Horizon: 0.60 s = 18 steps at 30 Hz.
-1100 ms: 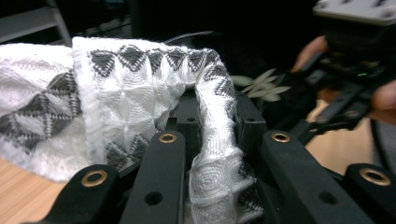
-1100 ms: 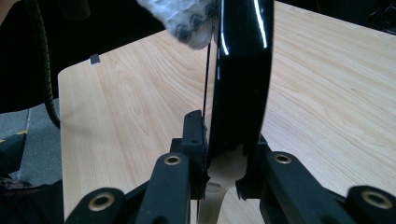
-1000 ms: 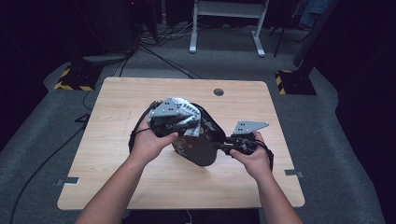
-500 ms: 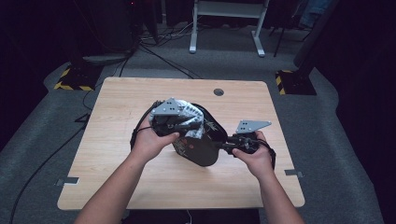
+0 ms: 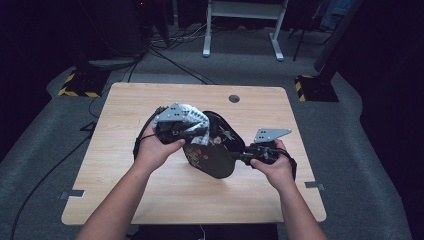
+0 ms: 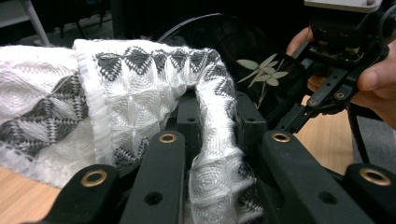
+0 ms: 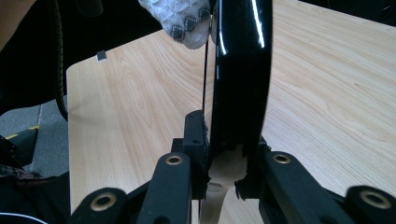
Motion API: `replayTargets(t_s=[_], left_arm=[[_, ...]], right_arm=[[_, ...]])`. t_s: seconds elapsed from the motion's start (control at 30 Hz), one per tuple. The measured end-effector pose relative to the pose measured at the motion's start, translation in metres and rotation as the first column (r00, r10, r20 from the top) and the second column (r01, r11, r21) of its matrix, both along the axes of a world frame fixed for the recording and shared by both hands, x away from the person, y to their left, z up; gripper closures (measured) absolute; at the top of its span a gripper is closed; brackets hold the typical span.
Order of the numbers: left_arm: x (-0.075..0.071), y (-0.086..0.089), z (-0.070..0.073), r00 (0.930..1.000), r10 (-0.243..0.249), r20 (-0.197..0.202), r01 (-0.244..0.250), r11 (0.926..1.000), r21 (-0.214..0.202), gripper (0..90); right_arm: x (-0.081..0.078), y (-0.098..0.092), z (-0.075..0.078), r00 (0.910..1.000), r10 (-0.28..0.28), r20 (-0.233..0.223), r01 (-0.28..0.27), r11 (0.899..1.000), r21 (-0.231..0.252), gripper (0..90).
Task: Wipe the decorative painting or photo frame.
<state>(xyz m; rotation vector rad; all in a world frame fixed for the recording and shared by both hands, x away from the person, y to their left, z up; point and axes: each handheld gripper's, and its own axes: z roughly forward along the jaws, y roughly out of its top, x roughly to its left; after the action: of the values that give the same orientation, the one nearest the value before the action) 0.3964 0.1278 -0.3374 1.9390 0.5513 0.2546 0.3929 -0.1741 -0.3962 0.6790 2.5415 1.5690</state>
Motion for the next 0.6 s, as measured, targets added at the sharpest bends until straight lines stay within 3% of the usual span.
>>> replayTargets(t_s=[0.3,0.37,0.6], left_arm=[[-0.013,-0.032,0.003,0.9956,-0.092,0.018,0.092,0.9957,0.013,77.1],[-0.013,-0.034,0.003,0.9952,-0.093,0.031,0.092,0.9955,0.025,77.1],[-0.01,-0.02,-0.001,0.9979,-0.06,0.022,0.06,0.9982,0.003,77.2]], right_arm=[[-0.002,0.004,0.001,1.0,-0.001,0.009,0.001,1.0,-0.01,78.9],[-0.002,0.003,0.001,1.0,-0.002,0.008,0.002,1.0,-0.013,78.9],[-0.002,0.001,0.001,1.0,0.004,0.009,-0.004,1.0,-0.013,78.9]])
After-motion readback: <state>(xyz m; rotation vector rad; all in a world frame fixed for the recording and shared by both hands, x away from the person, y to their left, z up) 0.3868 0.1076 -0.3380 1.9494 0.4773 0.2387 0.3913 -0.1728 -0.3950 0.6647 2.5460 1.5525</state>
